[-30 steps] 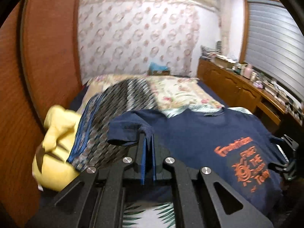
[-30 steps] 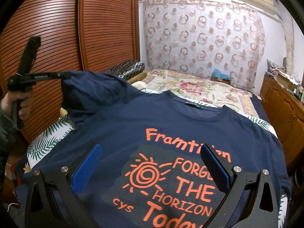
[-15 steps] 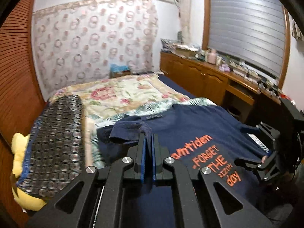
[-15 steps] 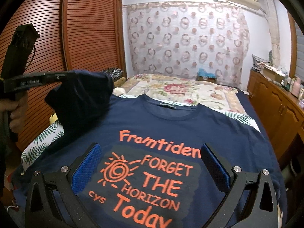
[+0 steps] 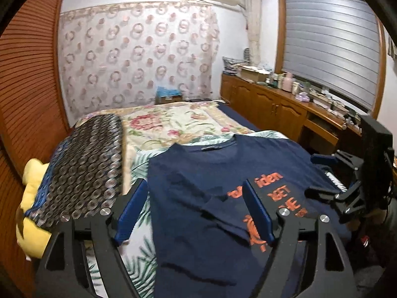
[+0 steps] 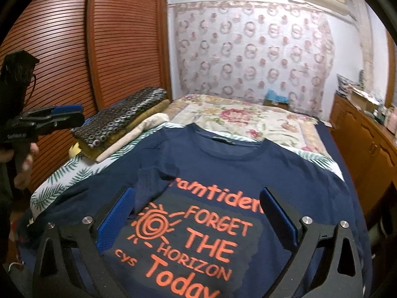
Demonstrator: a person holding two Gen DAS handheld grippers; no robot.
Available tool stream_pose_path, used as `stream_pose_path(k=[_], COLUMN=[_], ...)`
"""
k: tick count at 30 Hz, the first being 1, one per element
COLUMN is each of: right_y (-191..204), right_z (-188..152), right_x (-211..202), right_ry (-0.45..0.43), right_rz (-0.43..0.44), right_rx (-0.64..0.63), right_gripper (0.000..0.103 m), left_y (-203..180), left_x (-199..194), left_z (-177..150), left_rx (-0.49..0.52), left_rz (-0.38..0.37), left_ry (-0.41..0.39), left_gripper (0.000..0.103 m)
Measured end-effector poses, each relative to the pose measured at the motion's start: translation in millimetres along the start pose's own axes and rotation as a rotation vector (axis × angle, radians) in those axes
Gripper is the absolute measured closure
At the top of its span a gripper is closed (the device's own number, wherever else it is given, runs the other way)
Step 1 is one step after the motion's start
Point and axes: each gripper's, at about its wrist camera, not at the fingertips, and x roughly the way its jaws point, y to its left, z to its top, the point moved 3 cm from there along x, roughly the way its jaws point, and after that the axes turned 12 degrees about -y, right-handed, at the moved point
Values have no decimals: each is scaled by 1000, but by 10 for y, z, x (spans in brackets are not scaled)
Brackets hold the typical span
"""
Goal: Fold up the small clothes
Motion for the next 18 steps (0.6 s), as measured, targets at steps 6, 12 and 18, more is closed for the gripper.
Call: stream_pose_path(k=[6,12,18], right_y=[209,433,563], right_z=[26,-40,-80], right_x=[312,753,1169], right_ry=[54,134,195], right_rz=[95,195,249], right_rx=[-54,-98,-138], right_gripper=[34,55,63], left_y=[173,319,382], left_x=[-69,-107,-111], left_z=[-334,-650,-823], left_rx=[-17,-30,-60], left_rz=[49,95,111], left_ry=[42,92,123], left_gripper=[21,21,21])
